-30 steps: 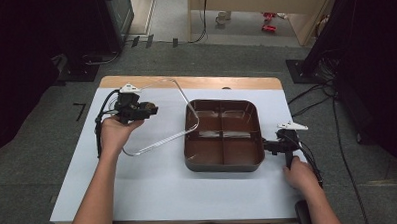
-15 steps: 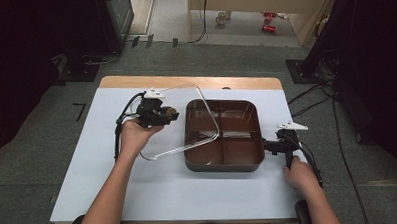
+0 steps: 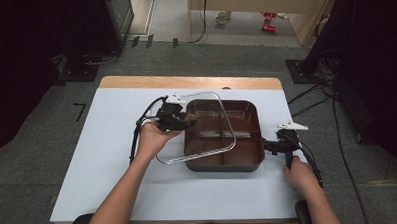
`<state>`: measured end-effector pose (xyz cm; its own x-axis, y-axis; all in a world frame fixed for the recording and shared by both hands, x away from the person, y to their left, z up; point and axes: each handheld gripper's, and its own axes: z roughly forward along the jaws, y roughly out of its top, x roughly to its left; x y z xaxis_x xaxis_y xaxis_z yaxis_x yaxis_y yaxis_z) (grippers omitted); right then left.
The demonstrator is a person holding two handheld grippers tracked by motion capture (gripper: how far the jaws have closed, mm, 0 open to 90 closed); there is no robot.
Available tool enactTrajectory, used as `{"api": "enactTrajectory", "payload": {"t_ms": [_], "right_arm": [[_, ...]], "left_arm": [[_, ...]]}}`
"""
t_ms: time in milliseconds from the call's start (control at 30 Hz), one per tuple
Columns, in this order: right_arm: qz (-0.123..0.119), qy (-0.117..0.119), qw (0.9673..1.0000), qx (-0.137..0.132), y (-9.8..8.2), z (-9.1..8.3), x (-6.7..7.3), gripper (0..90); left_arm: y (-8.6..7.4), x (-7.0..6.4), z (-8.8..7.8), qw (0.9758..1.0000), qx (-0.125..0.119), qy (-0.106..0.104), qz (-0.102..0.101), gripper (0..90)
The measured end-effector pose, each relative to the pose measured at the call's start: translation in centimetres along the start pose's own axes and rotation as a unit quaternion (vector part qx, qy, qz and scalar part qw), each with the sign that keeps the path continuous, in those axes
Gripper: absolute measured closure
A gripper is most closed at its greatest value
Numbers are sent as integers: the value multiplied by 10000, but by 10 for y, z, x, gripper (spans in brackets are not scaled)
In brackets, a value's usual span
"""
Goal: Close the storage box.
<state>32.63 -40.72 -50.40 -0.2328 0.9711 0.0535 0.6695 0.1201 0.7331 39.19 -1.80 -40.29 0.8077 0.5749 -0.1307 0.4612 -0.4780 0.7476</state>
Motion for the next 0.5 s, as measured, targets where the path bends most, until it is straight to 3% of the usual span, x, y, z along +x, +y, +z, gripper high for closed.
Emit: {"api": "enactTrajectory", "payload": {"t_ms": [167, 267, 500], "right_arm": [[-1, 1, 10000, 6, 0, 0, 0, 143], [-3, 0, 10000, 6, 0, 0, 0, 143], [4, 11, 10000, 3, 0, 0, 0, 140]], "left_arm": [[3, -8, 9, 9999, 41, -138, 53, 595], [4, -15, 16, 9998, 29, -112, 139, 595], [8, -27, 29, 9990, 192, -304, 255, 595]]}}
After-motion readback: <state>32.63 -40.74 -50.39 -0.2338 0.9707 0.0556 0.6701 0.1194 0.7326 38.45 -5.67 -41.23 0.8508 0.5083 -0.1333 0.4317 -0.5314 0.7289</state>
